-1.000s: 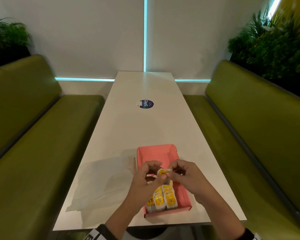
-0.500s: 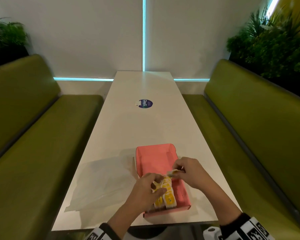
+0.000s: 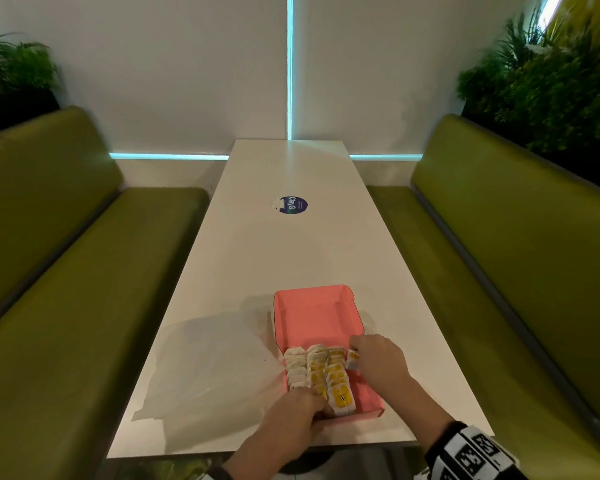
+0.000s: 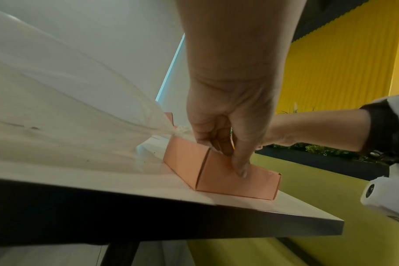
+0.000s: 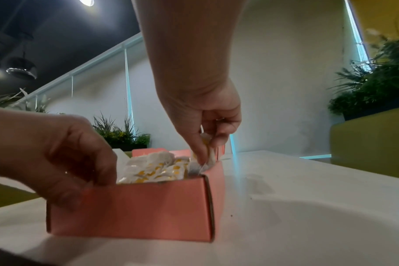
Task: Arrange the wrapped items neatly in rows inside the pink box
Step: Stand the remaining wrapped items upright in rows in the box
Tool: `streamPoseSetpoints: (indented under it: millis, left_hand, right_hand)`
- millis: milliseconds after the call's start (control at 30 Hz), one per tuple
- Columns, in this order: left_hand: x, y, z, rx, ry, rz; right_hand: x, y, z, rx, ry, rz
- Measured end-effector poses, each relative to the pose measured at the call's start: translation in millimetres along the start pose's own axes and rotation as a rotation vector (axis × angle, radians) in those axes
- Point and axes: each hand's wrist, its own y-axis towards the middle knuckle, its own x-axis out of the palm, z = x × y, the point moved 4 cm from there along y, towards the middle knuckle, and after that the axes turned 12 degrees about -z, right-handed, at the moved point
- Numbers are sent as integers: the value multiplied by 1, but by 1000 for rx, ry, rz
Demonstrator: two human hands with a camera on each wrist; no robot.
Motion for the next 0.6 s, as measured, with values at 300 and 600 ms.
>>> streamPoseSetpoints:
  millis: [300,600]
  left_hand:
    - [-2,-2,4,-1,-13,27]
    - [0,1,1,-15,-4,22]
  right_hand:
    - [26,4,-3,19,-113,102]
    - [13,5,7,-33,45,285]
